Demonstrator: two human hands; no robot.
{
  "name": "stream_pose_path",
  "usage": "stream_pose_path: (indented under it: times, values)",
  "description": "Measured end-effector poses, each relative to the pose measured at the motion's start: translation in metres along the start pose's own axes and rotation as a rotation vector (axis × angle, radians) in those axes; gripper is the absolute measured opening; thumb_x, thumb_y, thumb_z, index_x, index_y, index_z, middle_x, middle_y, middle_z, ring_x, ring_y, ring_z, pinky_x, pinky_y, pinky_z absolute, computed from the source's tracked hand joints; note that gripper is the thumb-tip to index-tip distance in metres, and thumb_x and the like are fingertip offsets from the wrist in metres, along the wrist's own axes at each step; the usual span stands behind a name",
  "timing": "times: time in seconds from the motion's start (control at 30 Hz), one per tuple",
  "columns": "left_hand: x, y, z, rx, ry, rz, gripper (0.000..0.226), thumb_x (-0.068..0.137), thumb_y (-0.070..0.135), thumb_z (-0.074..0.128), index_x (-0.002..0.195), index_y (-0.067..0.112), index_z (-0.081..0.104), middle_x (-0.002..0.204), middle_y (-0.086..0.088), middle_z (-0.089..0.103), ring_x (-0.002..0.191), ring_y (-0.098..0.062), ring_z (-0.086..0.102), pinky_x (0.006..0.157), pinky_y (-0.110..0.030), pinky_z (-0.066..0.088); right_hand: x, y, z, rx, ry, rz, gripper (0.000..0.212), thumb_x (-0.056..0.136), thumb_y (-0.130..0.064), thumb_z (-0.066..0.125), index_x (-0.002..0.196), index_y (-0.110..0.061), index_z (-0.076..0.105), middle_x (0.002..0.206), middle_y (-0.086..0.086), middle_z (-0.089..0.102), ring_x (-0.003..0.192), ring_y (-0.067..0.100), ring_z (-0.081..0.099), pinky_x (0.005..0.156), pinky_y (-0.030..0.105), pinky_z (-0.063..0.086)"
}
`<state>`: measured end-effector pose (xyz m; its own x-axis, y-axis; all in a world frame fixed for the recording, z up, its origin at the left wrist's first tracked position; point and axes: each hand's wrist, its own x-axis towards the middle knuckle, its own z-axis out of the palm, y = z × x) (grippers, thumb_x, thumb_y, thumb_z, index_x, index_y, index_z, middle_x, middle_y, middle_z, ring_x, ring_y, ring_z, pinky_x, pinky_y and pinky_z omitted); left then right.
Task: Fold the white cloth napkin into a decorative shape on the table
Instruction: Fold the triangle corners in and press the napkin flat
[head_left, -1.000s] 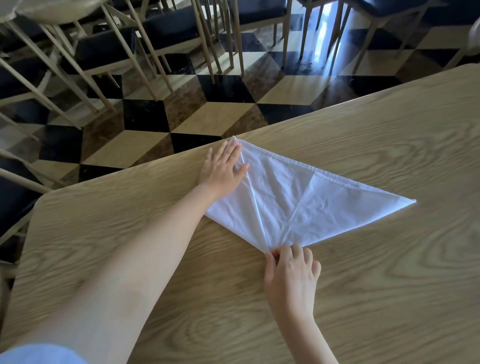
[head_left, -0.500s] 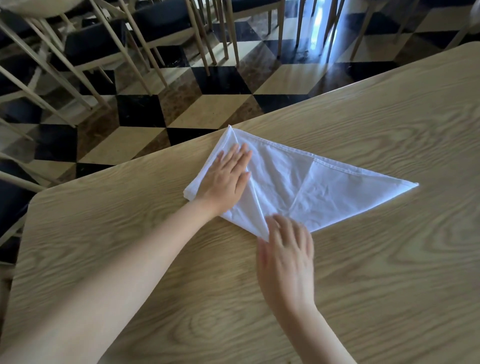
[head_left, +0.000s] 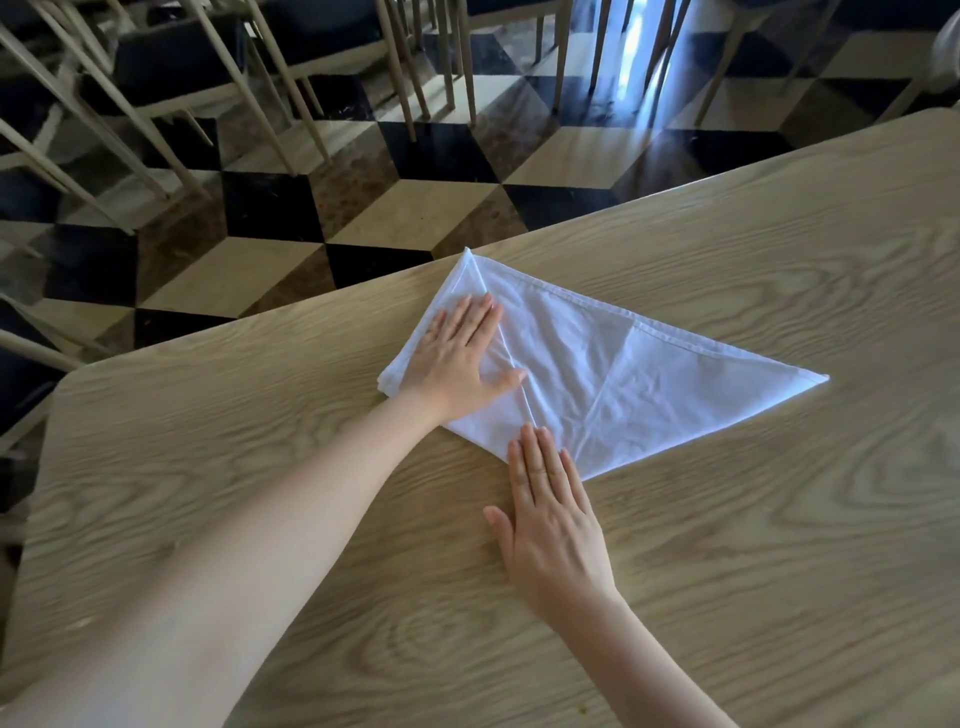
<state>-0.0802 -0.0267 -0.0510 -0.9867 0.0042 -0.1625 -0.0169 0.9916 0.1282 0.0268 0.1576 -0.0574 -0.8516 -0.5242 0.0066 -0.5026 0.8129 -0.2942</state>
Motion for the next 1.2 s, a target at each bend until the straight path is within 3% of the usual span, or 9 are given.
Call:
stream_pose_path:
  times: [0.13,0.37,0.5,0.57,0.7,0.8,0.87,0.97,1.2]
  values:
    - [0.010,-0.008,-0.003,-0.017,-0.006,-0.020,0.087,0.085,0.070,0.022,0.149,0.019,-0.008,0.157,0.004,-0.014,0.142,-0.010,-0.018,0.117,-0.033,-0.009,-0.008,0.002,-0.002,0.010,-0.002,-0.006,0.063,0.094,-0.043,0.031,0.141,-0.002,0.031,0.151,0.013,0.027,0.142,0.023,0.020,0.112,0.037,0.014]
    - [0.030,-0.017,-0.008,0.090,0.020,-0.073,0.082,0.086,0.068,0.011,0.148,0.017,-0.006,0.158,0.003,-0.010,0.142,-0.007,-0.013,0.117,-0.037,-0.009,-0.022,0.005,-0.002,0.050,0.004,0.010,0.062,0.094,-0.041,0.031,0.143,-0.003,0.028,0.152,0.011,0.026,0.142,0.021,0.018,0.114,0.035,0.012]
    - [0.032,-0.020,-0.006,0.051,0.060,-0.067,0.073,0.091,0.060,0.010,0.148,0.017,-0.003,0.158,0.004,-0.004,0.143,-0.007,-0.011,0.117,-0.039,-0.009,-0.027,0.005,-0.005,0.072,0.020,0.009,0.058,0.095,-0.039,0.030,0.141,-0.005,0.034,0.150,0.009,0.031,0.141,0.020,0.021,0.113,0.035,0.014]
    - [0.026,-0.023,-0.009,0.004,0.127,-0.011,0.070,0.093,0.055,0.011,0.148,0.013,0.001,0.158,-0.002,0.002,0.145,-0.012,-0.005,0.117,-0.037,-0.008,-0.025,0.007,-0.007,0.093,0.086,0.016,0.051,0.096,-0.035,0.031,0.136,-0.006,0.044,0.144,0.008,0.042,0.137,0.019,0.032,0.112,0.035,0.017]
    - [-0.035,-0.040,-0.013,0.092,0.215,0.376,0.066,0.097,0.051,0.017,0.143,0.006,0.029,0.151,-0.010,0.030,0.141,-0.020,0.024,0.116,-0.036,0.018,-0.012,0.016,-0.007,0.050,0.244,-0.058,0.034,0.079,-0.008,0.067,0.113,-0.004,0.066,0.120,0.009,0.065,0.114,0.023,0.060,0.102,0.030,0.039]
    - [-0.082,-0.060,-0.011,0.203,0.254,0.536,0.050,0.096,0.040,0.041,0.130,0.006,0.052,0.136,-0.010,0.053,0.129,-0.023,0.046,0.105,-0.036,0.040,-0.003,0.017,-0.010,0.102,0.251,-0.030,0.034,0.069,-0.001,0.076,0.101,-0.006,0.067,0.110,0.005,0.068,0.096,0.023,0.062,0.076,0.029,0.051]
    - [-0.087,-0.070,-0.012,0.286,0.339,0.586,0.036,0.090,0.022,0.049,0.118,0.003,0.062,0.122,-0.012,0.064,0.115,-0.026,0.059,0.093,-0.038,0.051,0.001,0.018,-0.013,0.129,0.268,-0.027,0.029,0.068,0.001,0.075,0.093,-0.009,0.066,0.105,0.002,0.068,0.091,0.021,0.057,0.067,0.029,0.049]
    - [-0.079,-0.068,-0.016,0.403,0.375,0.639,0.034,0.085,0.001,0.042,0.109,-0.002,0.066,0.109,-0.016,0.069,0.100,-0.029,0.067,0.076,-0.038,0.058,0.005,0.021,-0.013,0.125,0.290,-0.041,0.025,0.066,0.004,0.073,0.084,-0.009,0.063,0.098,0.003,0.067,0.088,0.019,0.047,0.066,0.028,0.045]
    - [-0.081,-0.055,-0.019,0.508,0.416,0.568,0.044,0.094,-0.007,0.028,0.094,0.002,0.071,0.087,-0.012,0.074,0.081,-0.022,0.071,0.070,-0.031,0.059,0.006,0.027,-0.018,-0.095,0.341,-0.108,0.021,0.062,0.006,0.068,0.071,-0.011,0.059,0.076,0.004,0.057,0.073,0.026,0.051,0.074,0.032,0.034]
